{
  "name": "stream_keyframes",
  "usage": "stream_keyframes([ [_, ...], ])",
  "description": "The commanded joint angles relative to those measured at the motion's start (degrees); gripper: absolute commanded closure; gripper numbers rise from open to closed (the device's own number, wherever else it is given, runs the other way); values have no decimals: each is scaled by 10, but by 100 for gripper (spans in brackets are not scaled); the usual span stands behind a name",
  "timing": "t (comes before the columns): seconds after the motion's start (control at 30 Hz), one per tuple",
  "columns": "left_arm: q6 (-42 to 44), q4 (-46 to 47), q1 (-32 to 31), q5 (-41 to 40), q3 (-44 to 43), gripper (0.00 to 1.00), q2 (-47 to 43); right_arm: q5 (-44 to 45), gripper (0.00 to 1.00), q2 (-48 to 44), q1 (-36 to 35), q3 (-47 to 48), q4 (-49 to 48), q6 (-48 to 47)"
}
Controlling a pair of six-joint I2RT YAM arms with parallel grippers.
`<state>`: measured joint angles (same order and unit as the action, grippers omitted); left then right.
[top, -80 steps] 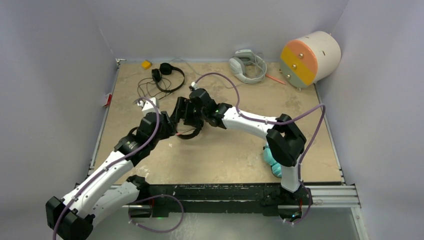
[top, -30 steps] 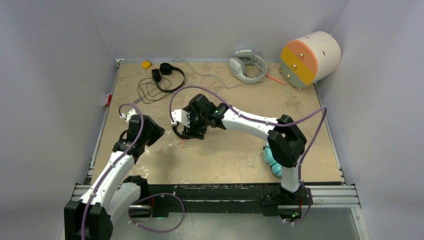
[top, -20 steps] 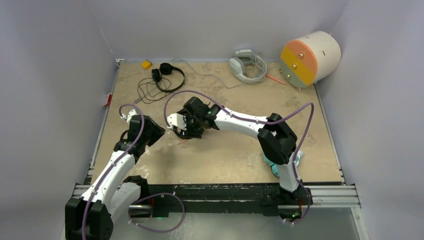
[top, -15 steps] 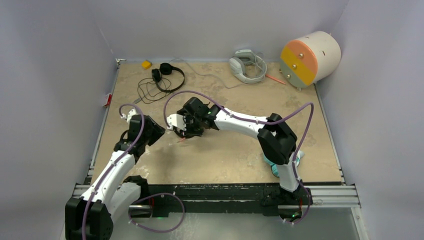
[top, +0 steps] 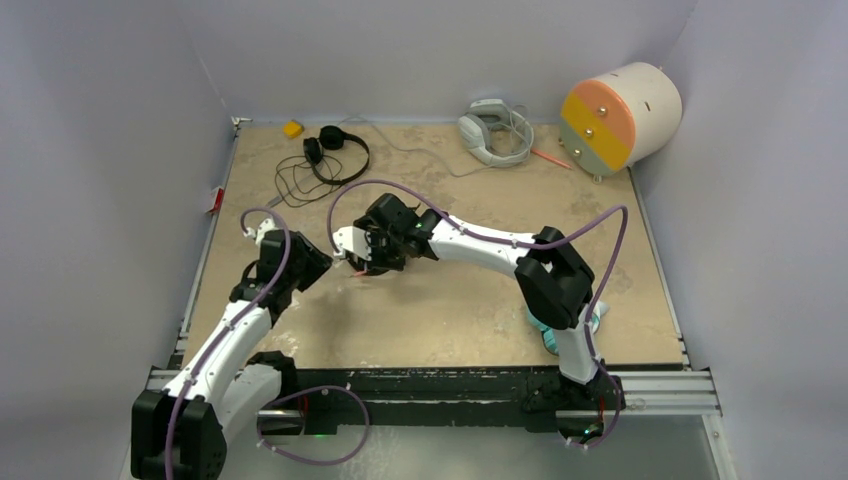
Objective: Wrap the headphones
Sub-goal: Move the headphones to the corner of the board.
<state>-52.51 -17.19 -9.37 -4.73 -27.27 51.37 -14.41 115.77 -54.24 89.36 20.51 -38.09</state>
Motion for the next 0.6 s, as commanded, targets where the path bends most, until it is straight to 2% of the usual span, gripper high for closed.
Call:
stream_keyframes([
  [0.0,2,25,6,9,4,56,3,-20,90,-28,6,5,-9,10],
  [0.07,2,26,6,10,6,56,3,-26,95,-31,9,4,-11,13],
  [0.27,3,41,6,20,11,56,13,-46,93,-47,23,-12,-32,28],
  [0.57,0,59,6,33,22,58,21,-58,98,-56,51,-22,-52,66],
])
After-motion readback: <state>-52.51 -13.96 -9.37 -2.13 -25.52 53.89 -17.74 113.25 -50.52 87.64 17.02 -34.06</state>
